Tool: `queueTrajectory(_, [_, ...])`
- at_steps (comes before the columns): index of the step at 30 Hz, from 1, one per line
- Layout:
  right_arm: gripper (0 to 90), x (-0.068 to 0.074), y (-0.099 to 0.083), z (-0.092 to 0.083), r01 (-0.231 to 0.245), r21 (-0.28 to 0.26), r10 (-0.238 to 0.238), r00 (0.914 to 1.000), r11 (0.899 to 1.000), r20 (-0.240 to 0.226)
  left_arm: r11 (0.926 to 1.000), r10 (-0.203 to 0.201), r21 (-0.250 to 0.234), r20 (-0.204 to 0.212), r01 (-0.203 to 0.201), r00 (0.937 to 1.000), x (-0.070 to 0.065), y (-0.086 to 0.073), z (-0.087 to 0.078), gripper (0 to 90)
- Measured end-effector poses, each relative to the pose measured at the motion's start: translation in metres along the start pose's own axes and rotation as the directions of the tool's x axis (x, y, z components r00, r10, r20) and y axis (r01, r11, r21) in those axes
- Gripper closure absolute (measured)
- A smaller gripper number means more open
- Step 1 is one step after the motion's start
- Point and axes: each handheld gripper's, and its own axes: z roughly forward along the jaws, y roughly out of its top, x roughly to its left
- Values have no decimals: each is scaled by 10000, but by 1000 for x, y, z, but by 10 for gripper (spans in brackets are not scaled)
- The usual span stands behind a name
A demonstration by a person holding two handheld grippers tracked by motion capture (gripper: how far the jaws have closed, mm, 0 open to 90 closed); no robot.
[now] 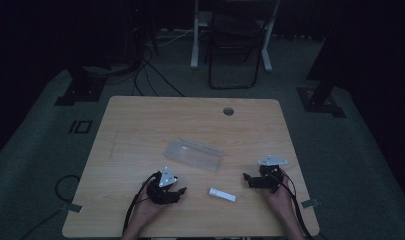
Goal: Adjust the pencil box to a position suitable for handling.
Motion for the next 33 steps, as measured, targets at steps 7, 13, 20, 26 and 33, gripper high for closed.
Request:
queueTrajectory(7, [125,0,0,0,1,4,-1,10000,10000,2,10000,27,-7,-11,-27,10000,0,0,0,447])
queueTrajectory(13, [124,0,0,0,1,4,-1,10000,10000,0,10000,67,-26,-37,-67,10000,-1,0,-1,450])
queueTrajectory(20, [125,0,0,0,-4,8,4,10000,10000,3,9998,150,-145,-120,-152,9998,1,6,-4,451])
queueTrajectory(26, [124,0,0,0,-12,7,12,10000,10000,0,9986,156,-500,-416,-177,9990,12,18,-13,468])
queueTrajectory(33, [125,0,0,0,-9,11,9,10000,10000,3,9959,82,-889,-801,-153,9967,33,44,-21,470])
